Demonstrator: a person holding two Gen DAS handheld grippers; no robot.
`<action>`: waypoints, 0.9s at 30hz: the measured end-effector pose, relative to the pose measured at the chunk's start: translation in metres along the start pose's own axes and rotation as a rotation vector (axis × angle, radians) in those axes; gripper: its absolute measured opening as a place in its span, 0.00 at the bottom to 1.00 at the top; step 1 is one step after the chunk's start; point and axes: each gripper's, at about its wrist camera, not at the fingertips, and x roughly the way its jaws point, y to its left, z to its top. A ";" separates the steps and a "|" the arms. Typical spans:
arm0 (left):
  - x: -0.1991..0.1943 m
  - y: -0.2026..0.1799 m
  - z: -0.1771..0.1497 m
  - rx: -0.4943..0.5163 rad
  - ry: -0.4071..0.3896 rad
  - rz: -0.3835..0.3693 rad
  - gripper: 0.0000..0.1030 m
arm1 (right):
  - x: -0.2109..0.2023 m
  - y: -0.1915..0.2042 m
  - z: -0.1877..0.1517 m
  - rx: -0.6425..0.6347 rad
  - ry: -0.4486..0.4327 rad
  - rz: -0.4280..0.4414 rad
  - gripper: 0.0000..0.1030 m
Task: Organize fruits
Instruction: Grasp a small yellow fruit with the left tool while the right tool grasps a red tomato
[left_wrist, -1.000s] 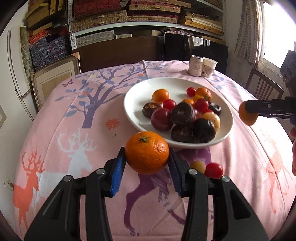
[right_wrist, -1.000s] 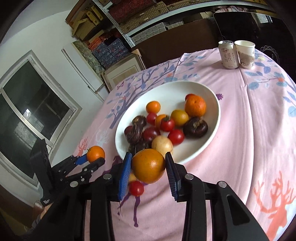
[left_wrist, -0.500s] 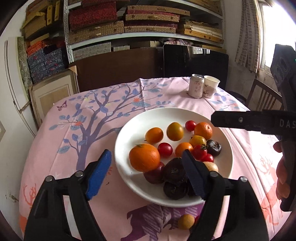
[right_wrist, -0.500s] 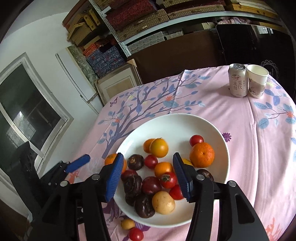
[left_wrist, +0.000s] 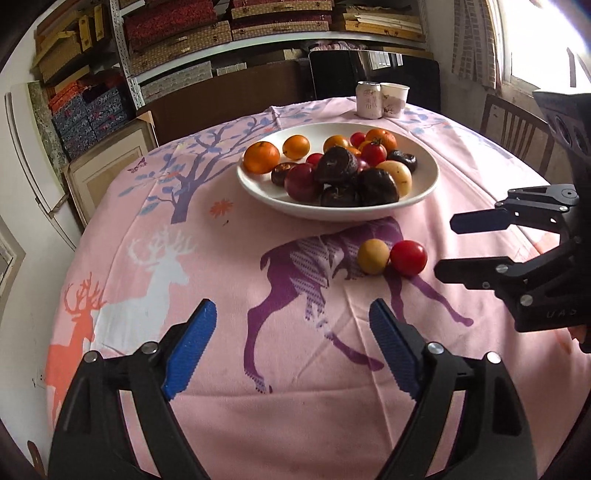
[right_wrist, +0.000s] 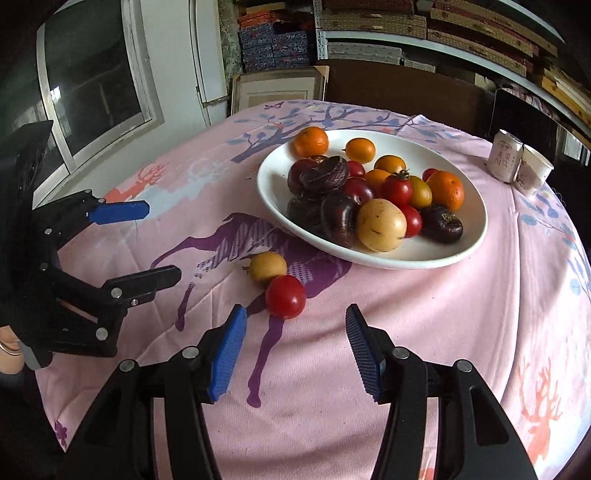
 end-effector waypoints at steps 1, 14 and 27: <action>0.000 0.002 -0.003 -0.008 0.003 -0.002 0.80 | 0.004 0.002 0.002 -0.001 0.004 0.006 0.55; 0.006 0.007 -0.003 -0.066 0.032 0.006 0.80 | 0.026 -0.006 0.000 0.086 0.068 0.055 0.27; 0.034 -0.051 0.029 0.041 0.016 -0.029 0.80 | -0.047 -0.059 -0.034 0.221 -0.032 0.063 0.27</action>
